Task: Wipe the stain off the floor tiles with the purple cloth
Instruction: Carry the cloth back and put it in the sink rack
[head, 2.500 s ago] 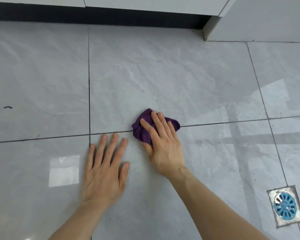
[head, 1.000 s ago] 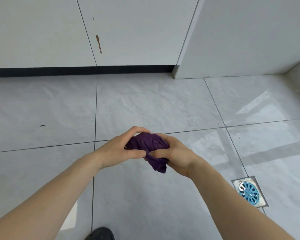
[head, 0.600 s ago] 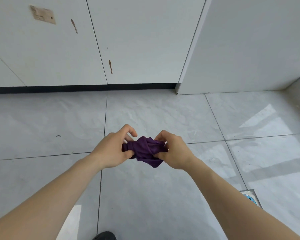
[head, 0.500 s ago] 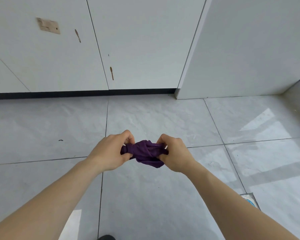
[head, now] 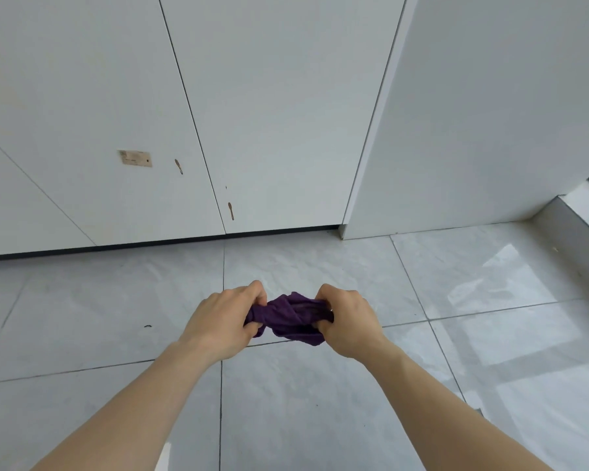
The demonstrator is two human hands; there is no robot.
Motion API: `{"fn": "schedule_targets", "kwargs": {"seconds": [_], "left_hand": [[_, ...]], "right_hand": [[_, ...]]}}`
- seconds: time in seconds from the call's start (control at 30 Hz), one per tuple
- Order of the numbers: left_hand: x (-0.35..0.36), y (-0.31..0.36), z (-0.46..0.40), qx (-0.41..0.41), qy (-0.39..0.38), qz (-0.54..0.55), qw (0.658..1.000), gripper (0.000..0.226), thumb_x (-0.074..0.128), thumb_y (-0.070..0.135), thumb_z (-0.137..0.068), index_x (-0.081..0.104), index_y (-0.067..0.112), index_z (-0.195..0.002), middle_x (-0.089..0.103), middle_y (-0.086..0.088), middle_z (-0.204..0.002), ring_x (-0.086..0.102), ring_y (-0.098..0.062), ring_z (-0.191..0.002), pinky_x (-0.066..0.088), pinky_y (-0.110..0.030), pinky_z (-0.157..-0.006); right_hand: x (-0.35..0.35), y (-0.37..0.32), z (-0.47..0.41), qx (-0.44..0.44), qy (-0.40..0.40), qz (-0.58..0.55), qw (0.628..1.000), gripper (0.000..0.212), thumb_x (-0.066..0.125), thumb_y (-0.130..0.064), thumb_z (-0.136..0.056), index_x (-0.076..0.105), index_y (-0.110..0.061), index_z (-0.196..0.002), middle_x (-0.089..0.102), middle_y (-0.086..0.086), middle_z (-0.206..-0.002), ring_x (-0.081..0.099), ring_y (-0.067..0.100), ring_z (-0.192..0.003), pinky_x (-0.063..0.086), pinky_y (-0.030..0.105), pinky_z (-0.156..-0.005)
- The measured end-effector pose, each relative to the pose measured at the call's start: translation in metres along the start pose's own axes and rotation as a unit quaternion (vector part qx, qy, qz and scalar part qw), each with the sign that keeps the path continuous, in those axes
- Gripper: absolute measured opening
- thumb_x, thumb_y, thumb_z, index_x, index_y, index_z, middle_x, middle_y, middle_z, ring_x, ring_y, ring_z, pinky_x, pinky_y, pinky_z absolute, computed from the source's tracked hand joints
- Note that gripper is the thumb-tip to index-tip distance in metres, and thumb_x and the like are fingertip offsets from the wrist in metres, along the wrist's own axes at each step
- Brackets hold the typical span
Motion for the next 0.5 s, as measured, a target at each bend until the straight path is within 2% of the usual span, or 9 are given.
{"fn": "schedule_targets", "kwargs": {"seconds": [0.13, 0.23, 0.33, 0.5], "left_hand": [[-0.075, 0.031, 0.017, -0.001, -0.015, 0.002, 1.0, 0.032, 0.064, 0.019, -0.086, 0.04, 0.04, -0.093, 0.06, 0.019, -0.086, 0.059, -0.018, -0.079, 0.044, -0.033, -0.07], [-0.149, 0.064, 0.034, 0.001, -0.019, 0.004, 1.0, 0.033, 0.063, 0.018, -0.086, 0.04, 0.041, -0.092, 0.061, 0.018, -0.087, 0.06, -0.018, -0.08, 0.048, -0.035, -0.072], [-0.233, 0.101, 0.056, 0.001, -0.012, 0.012, 1.0, 0.03, 0.064, 0.018, -0.086, 0.043, 0.039, -0.094, 0.066, 0.017, -0.093, 0.062, -0.018, -0.083, 0.052, -0.038, -0.078], [-0.388, 0.174, 0.096, 0.012, 0.022, 0.017, 1.0, 0.028, 0.063, 0.019, -0.086, 0.045, 0.038, -0.098, 0.065, 0.019, -0.094, 0.061, -0.018, -0.084, 0.049, -0.036, -0.077]], "right_hand": [[-0.067, -0.043, 0.023, 0.011, -0.008, -0.003, 1.0, 0.02, 0.061, -0.013, -0.085, 0.06, -0.019, -0.103, 0.067, 0.004, -0.089, 0.061, 0.031, -0.083, 0.045, 0.035, -0.064], [-0.135, -0.082, 0.042, 0.02, -0.009, 0.001, 1.0, 0.02, 0.061, -0.012, -0.086, 0.06, -0.019, -0.104, 0.068, 0.004, -0.092, 0.062, 0.03, -0.084, 0.05, 0.037, -0.067], [-0.217, -0.128, 0.065, 0.022, -0.007, 0.006, 1.0, 0.021, 0.06, -0.013, -0.086, 0.059, -0.021, -0.105, 0.067, 0.001, -0.093, 0.063, 0.029, -0.085, 0.051, 0.037, -0.067], [-0.371, -0.213, 0.111, 0.0, 0.02, 0.016, 1.0, 0.023, 0.059, -0.013, -0.086, 0.059, -0.022, -0.108, 0.064, -0.001, -0.091, 0.058, 0.026, -0.081, 0.044, 0.033, -0.063]]}}
Point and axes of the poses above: each hand's wrist, its own z-axis away from the middle knuckle, its own x-axis out of the palm, y = z × x, the point moved 3 cm from there along -z, towards the middle knuckle
